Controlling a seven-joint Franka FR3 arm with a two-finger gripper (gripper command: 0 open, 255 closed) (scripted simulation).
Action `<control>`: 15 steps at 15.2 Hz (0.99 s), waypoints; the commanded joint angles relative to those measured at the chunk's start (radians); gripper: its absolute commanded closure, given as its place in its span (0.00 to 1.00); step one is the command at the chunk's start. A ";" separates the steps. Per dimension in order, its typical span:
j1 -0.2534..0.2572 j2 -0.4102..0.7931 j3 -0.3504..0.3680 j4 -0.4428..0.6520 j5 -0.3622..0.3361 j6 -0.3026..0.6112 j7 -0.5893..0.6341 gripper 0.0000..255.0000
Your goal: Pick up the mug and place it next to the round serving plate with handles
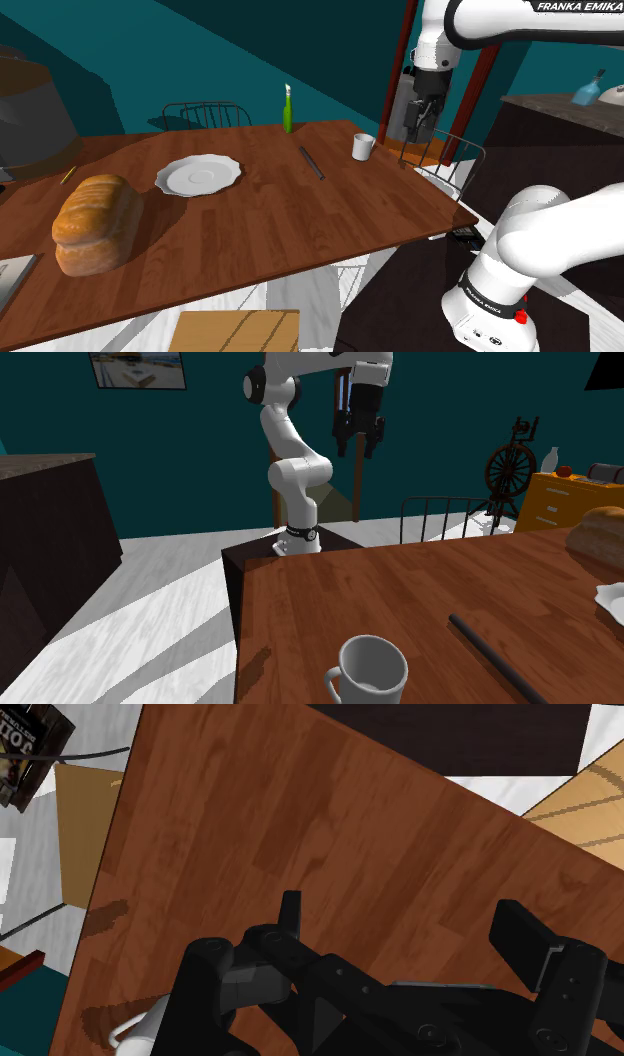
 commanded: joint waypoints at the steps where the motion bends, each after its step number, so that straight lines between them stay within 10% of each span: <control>1: 0.000 0.000 0.000 0.000 0.000 0.000 0.000 0.00; 15: -0.039 0.448 -0.184 0.144 -0.059 0.337 -0.179 0.00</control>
